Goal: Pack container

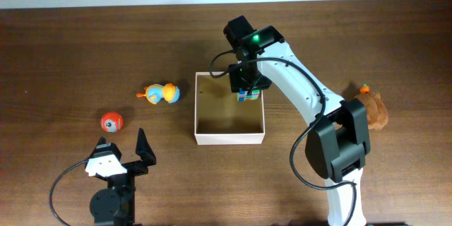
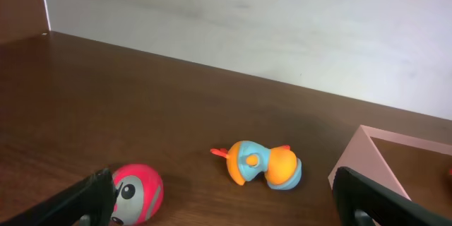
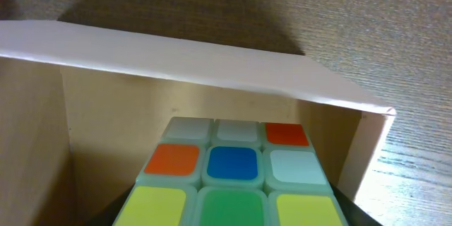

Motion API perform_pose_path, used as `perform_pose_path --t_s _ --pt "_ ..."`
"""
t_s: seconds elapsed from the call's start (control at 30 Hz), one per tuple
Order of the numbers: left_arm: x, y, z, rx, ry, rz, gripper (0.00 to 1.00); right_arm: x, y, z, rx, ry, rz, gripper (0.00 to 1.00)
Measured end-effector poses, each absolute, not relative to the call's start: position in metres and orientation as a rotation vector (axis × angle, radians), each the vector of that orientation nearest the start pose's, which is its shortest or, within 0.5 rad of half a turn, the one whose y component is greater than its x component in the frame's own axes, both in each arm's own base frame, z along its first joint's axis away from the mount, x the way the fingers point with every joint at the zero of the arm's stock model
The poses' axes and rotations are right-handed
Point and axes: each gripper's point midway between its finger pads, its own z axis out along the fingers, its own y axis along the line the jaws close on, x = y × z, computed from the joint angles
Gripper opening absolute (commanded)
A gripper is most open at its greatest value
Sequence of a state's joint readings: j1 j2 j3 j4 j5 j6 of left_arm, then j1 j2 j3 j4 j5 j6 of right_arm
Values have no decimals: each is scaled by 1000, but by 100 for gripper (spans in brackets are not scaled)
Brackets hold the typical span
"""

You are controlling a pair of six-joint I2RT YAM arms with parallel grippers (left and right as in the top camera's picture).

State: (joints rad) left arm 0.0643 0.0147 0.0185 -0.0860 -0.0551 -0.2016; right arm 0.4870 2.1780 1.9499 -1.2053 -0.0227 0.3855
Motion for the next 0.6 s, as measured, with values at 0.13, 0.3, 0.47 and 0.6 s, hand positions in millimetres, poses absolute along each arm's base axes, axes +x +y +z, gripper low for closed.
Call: perform_pose_path --t_s 0.13,0.3,0.47,0.6 --pt "244 25 158 -261 1633 -59 99 402 217 90 -144 3021 120 56" --pt "244 25 158 -261 1633 -59 99 402 217 90 -137 3020 115 70" --pt "244 25 158 -261 1632 -59 99 402 217 90 -132 3018 117 72" --pt "244 25 158 -261 1633 -59 99 403 217 90 -133 3017 118 69"
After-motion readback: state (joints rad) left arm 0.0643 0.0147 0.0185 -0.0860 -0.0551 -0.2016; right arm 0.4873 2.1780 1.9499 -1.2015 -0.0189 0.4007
